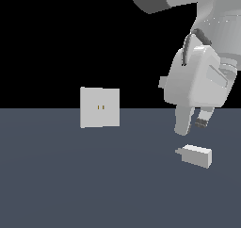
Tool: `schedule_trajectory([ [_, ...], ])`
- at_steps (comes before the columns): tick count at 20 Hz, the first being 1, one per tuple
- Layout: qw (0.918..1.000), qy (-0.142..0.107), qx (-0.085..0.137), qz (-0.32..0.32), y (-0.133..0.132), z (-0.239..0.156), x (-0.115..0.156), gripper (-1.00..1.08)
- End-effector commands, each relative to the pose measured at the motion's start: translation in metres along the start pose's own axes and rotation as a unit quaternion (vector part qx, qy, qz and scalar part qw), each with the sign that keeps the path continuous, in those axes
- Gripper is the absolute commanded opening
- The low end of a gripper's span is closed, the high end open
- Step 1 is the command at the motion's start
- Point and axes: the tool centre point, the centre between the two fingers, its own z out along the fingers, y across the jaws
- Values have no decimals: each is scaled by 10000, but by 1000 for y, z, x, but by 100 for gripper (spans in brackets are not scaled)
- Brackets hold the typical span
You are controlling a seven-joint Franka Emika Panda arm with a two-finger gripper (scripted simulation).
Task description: Plug the charger into the wall socket.
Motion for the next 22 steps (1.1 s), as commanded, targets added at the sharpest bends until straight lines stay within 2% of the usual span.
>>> schedule_trajectory([
  [1,10000,29,11,-83,3,2,-2,100],
  [13,9999,49,25,-153,5,8,-6,100],
  [22,9998,47,27,-166,5,43,-15,100],
])
